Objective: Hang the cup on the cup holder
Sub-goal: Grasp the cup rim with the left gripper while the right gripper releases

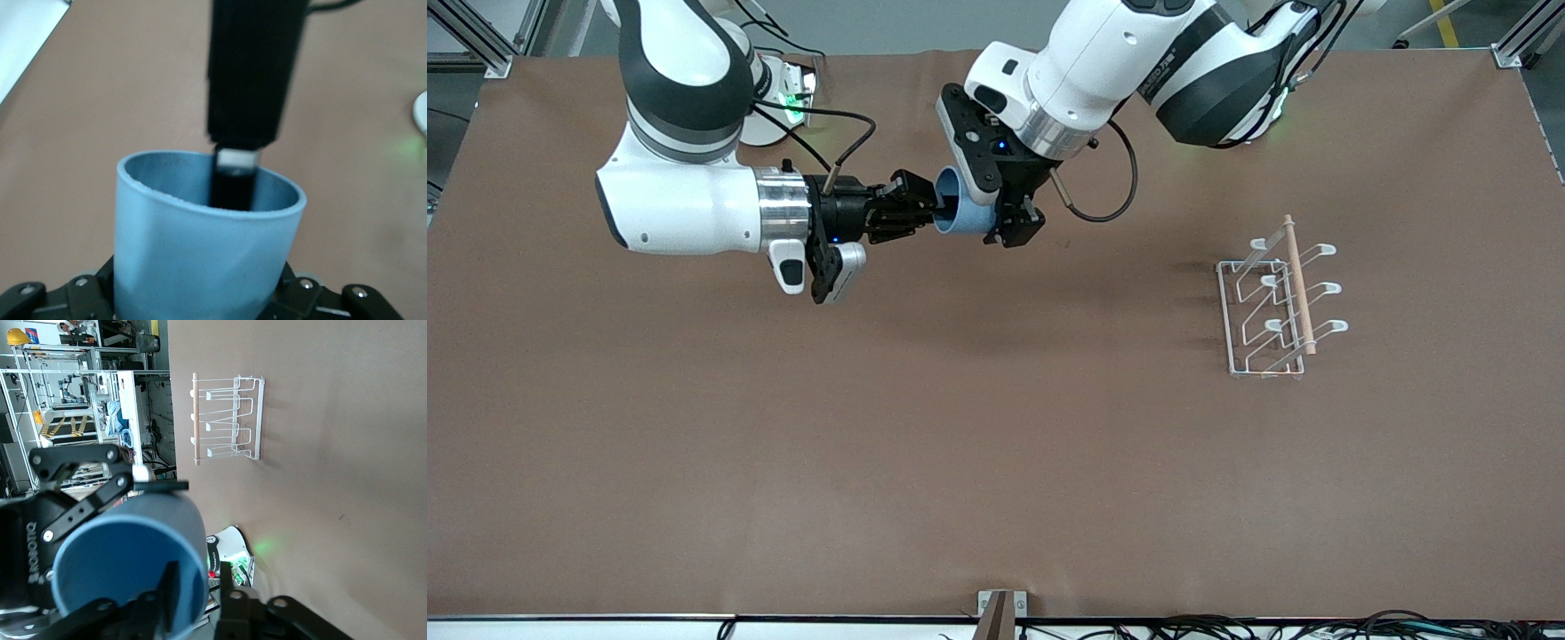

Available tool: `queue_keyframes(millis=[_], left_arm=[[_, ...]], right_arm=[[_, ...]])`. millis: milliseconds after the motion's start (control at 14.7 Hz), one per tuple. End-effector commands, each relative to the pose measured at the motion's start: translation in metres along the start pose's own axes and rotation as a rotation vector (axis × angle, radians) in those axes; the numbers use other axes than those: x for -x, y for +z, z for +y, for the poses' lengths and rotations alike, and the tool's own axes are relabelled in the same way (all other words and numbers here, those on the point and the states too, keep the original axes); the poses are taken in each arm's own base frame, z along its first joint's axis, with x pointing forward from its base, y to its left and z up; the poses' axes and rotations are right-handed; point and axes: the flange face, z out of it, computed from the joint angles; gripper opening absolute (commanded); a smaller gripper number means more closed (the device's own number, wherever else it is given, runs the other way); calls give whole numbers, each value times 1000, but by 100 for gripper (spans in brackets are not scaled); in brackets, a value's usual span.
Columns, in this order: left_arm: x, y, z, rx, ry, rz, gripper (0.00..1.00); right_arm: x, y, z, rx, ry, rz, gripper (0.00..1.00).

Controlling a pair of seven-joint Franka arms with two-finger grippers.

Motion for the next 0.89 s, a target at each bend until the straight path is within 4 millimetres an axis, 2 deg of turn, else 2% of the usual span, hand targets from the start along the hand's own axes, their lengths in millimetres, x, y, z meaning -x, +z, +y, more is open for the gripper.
queue_keyframes(millis=[0,68,205,341,614,682,818], left_arm=[[9,-14,-11,-21,10,-80,46],[15,-25,-19,-24,-2,-109,47],[35,-28,-32,-90,13,-254,47],[55,-26,-43,-137,19,-390,47],[85,-30,-65,-266,81,-631,47],[94,-31,-74,-286,96,-688,47],[106,-31,-88,-325,178,-806,47]], right_arm=[[1,-3,-5,-18,14,8,100],[0,-6,-2,-8,14,13,100],[-1,-17,11,31,19,23,100],[-4,-39,37,188,8,29,100],[-8,-113,94,595,-23,43,100],[-9,-135,104,679,-23,55,100],[-6,-191,125,775,1,98,100]])
